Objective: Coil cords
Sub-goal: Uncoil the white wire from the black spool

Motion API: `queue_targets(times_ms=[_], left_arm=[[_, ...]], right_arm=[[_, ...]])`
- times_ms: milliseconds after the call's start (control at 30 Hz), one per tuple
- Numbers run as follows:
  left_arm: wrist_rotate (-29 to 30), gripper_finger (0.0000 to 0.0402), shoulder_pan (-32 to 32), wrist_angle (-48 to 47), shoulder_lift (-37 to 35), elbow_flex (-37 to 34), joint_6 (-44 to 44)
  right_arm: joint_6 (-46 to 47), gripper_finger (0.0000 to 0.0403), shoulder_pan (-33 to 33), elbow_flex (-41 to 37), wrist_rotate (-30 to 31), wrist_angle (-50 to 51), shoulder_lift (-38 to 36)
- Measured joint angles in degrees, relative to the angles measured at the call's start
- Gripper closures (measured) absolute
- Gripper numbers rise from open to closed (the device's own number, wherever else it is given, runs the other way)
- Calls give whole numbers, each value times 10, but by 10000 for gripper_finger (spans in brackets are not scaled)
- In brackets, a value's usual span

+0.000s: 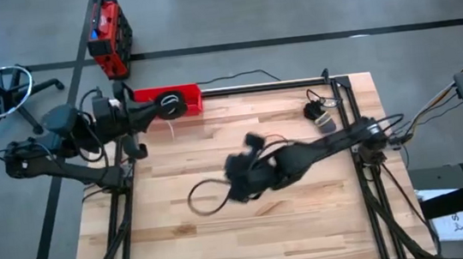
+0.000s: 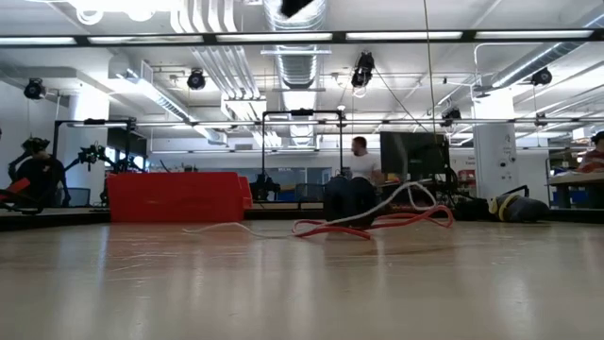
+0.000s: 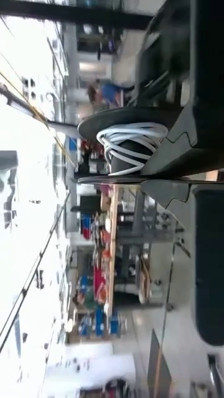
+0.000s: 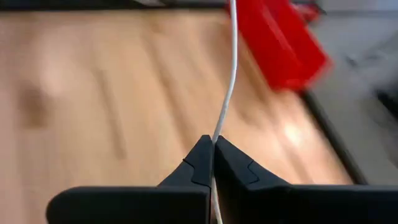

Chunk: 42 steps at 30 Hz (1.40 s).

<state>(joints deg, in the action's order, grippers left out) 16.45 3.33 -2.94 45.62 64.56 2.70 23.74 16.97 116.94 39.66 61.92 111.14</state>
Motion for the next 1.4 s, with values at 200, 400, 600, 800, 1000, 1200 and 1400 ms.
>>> queue_targets(times_ms=[200,400,600,800,1000,1200,1400], left_arm=[[87,401,0,-71,-3,2,49],[156,402,0,-171,-1,-20,60],[153,401,0,-177,-3,-89,44],[140,401,0,-194,-19,-139,19],[68,401,1,-223,-64,-146,0],[-102,401,1,-247,-107,-80,-15],[-112,401,1,-248,-114,35,-21]], right_arm=[[-143,403,23,8,-68,-212,47],[-256,403,60,117,-65,-281,44],[-374,403,97,165,11,-322,1],[-354,403,113,167,126,-226,-56],[-181,403,108,167,172,-7,-89],[75,403,94,155,174,246,-84],[183,403,88,68,154,226,-73]])
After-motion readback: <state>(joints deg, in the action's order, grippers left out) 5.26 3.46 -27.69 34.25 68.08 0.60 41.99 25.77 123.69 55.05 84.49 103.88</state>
